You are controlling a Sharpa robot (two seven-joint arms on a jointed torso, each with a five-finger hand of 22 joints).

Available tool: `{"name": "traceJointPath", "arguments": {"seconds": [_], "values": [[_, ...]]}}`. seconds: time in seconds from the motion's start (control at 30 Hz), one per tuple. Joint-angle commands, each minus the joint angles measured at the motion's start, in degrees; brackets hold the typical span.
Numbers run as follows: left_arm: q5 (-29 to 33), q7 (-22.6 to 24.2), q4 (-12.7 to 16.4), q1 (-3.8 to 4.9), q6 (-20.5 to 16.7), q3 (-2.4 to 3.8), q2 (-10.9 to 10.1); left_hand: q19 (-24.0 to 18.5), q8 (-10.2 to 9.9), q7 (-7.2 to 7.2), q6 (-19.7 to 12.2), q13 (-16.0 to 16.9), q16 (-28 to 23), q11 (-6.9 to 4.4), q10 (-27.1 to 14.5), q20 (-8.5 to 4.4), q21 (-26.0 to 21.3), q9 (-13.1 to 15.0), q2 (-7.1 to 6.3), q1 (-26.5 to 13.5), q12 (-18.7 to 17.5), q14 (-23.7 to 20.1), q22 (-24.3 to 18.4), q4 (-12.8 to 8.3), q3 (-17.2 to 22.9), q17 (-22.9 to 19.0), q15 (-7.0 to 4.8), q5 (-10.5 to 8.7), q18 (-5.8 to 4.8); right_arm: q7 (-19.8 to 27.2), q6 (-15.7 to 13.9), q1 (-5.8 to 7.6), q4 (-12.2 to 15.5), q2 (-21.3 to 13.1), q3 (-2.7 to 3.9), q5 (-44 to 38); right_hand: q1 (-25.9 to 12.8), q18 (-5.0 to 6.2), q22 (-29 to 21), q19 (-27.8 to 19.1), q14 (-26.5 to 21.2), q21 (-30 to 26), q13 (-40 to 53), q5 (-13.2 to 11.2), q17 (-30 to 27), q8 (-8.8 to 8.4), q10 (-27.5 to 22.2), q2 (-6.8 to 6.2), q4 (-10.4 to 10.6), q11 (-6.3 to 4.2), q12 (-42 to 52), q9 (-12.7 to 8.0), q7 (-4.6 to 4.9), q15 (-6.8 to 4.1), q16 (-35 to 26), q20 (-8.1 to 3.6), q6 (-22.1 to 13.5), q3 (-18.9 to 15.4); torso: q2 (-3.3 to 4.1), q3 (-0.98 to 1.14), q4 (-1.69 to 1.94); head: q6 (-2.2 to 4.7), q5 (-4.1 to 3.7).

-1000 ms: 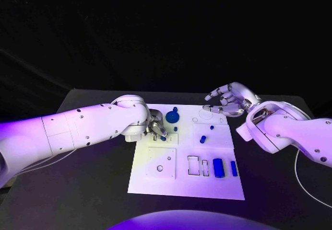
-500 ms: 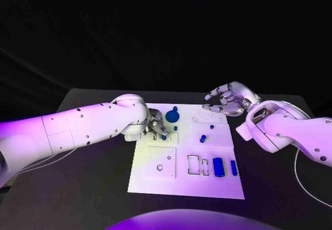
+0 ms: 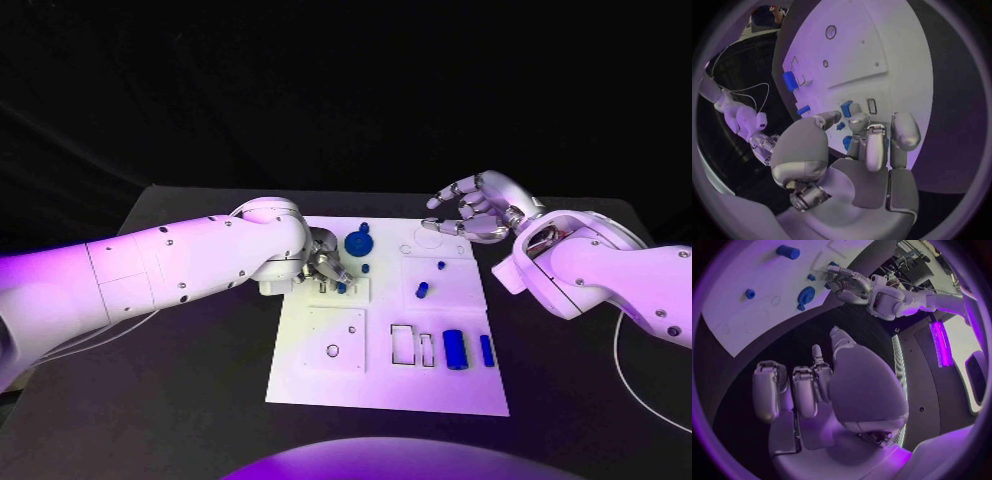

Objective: Assemble the parts on the task board

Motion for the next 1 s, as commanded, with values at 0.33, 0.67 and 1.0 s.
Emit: {"name": "traceJointPath", "arguments": {"seconds": [0.33,0.67,1.0], "values": [[0.85,-0.14,1.55,-0.30,0.39,0.22,-1.52,0.31,-0.41,0.18,0.13,-0.16,0.16,-0.02,-0.14,-0.06,-0.50,-0.12,0.08,0.95,0.22,4.90,-0.18,1.60,-3.46,10.92,-0.23,-0.06,-1.04,0.66,0.34,-0.04,0.07,-0.14,0.01,-0.16,-0.77,0.42,8.17,0.67,4.90,-0.42,5.93,-0.12,9.90,0.26,-0.16,-0.10,0.13,-0.09,-0.32,0.09,-0.07,-0.30,-0.20,-0.32,0.04,0.19,-0.08,0.00,0.03,0.32,0.01],[3.59,-0.10,4.78,0.24,-2.63,3.32,-4.76,-0.06,-1.83,0.95,-2.03,-4.24,-0.10,0.60,-2.92,0.23,-0.92,-0.54,0.27,2.95,-2.52,4.72,-0.79,2.15,-5.80,10.40,0.18,0.35,-0.95,0.77,0.23,-0.07,-0.84,-0.02,0.01,-0.06,-0.77,0.42,8.17,0.67,4.90,-0.42,5.93,-0.12,9.90,0.26,-0.16,-0.10,0.13,-0.09,-0.32,0.09,-0.07,-0.30,-0.20,-0.32,0.04,0.19,-0.20,0.04,0.03,1.09,0.06],[3.83,0.09,3.49,1.56,-2.86,5.07,-6.52,-1.09,-4.92,2.50,-5.11,-6.70,-0.51,1.92,-4.87,1.16,-1.88,-2.17,0.24,4.51,-3.99,4.39,-2.42,2.18,-7.50,9.63,1.30,0.45,-0.67,0.79,0.22,-0.10,-1.39,0.01,0.01,-0.03,-0.92,0.42,8.17,0.67,4.91,-0.44,5.93,-0.12,9.95,0.29,-0.15,-0.08,0.11,-0.10,-0.32,0.10,-0.07,-0.30,-0.19,-0.33,-0.02,0.17,-0.03,0.02,0.05,1.59,0.06]]}}
